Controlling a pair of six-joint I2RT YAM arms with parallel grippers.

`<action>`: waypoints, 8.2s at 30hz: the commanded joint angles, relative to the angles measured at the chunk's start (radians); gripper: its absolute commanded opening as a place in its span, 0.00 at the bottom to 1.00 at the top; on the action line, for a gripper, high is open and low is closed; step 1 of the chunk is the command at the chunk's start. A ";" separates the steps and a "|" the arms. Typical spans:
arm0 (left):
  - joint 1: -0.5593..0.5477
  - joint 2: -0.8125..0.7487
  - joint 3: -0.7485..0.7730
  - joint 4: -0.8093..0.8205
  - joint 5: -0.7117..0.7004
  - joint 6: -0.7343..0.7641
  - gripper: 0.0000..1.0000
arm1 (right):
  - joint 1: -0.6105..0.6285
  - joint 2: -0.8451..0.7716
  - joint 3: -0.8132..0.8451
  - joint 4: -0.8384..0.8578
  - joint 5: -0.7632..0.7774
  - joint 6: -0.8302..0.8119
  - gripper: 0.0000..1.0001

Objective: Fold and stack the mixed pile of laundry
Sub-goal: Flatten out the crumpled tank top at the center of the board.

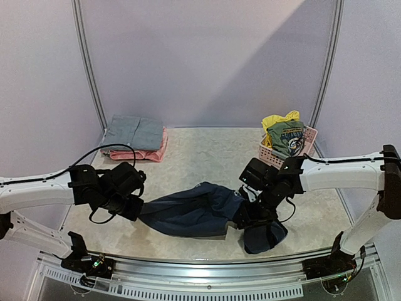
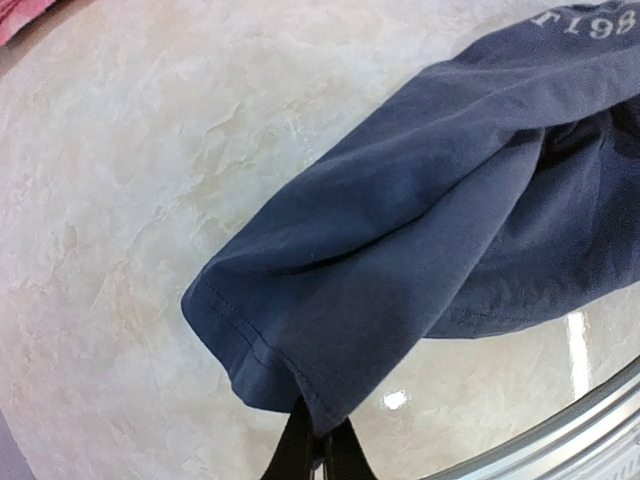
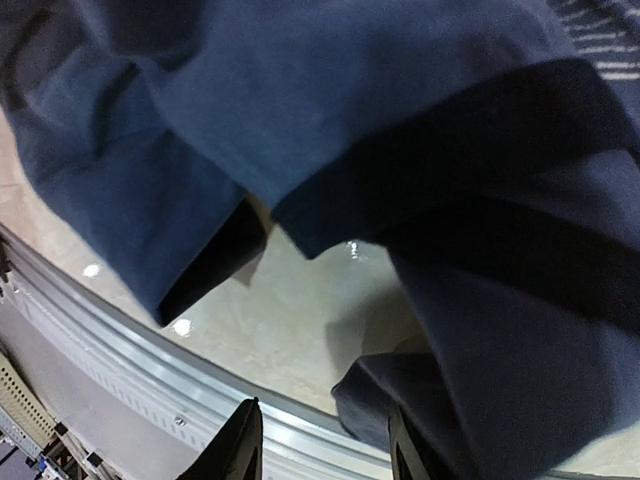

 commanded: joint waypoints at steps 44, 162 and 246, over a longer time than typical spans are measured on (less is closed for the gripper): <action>0.184 0.078 0.128 -0.103 0.154 0.097 0.00 | -0.065 -0.155 -0.235 0.451 -0.044 0.155 0.67; 0.453 0.244 1.234 -0.567 -0.034 0.384 0.00 | -0.358 -0.046 0.914 -0.429 0.051 -0.293 0.00; 0.511 0.506 0.051 0.080 0.282 0.151 0.53 | -0.530 -0.034 0.080 -0.205 0.183 -0.074 0.67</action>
